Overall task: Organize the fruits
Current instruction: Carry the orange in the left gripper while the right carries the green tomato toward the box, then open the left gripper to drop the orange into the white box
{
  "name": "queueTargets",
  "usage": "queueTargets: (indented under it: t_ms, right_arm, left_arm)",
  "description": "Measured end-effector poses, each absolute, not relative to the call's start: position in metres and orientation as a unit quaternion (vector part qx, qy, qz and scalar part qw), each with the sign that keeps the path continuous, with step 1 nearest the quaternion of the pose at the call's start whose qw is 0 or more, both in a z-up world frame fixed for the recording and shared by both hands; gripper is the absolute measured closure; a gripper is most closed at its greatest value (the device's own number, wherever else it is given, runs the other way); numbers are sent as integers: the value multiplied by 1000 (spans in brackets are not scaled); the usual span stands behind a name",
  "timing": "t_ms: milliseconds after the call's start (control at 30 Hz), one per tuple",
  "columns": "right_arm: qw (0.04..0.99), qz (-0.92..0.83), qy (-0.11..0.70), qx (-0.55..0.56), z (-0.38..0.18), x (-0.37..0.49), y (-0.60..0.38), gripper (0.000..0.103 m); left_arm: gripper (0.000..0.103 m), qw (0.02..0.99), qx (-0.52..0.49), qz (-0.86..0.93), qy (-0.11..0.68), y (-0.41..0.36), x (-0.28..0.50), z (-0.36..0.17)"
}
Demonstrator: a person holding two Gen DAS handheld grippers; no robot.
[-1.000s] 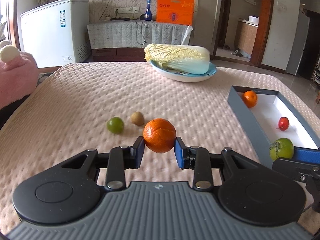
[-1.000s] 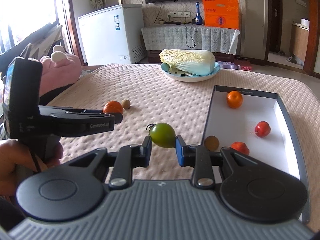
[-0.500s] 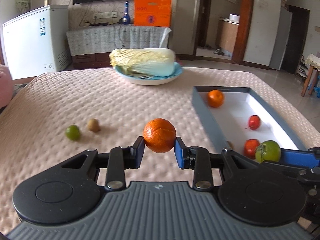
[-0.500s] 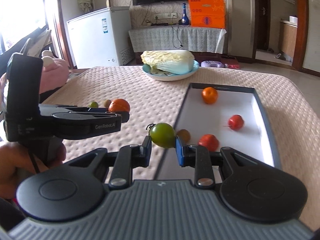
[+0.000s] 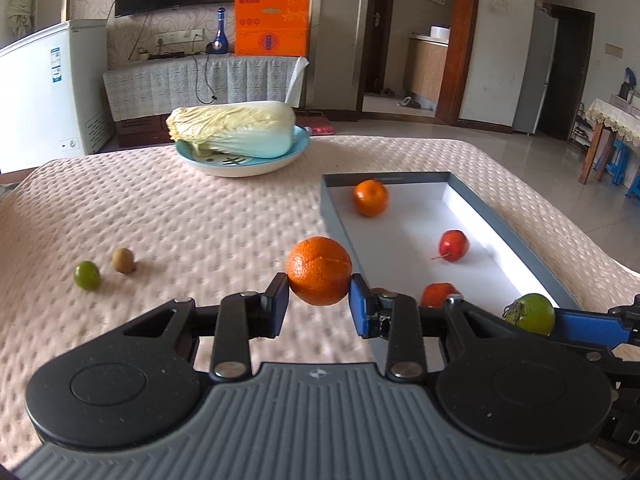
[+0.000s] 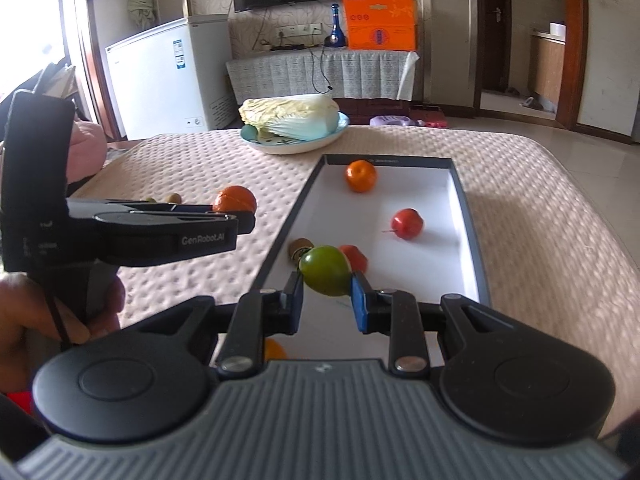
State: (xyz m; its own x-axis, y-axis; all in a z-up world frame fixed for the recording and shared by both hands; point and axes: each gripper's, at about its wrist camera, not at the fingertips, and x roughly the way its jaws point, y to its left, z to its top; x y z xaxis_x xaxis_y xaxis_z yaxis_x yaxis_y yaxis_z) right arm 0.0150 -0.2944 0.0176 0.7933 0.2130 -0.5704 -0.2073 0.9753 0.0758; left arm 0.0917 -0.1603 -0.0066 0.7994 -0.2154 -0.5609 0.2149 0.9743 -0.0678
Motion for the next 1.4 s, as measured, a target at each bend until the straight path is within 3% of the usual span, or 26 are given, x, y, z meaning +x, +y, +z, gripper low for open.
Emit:
queueTargets:
  t_ms: [1400]
  right_arm:
    - [947,81,309,19,17,6,-335,74]
  left_arm:
    - [65,942,7,-164,294,-237,123,-16]
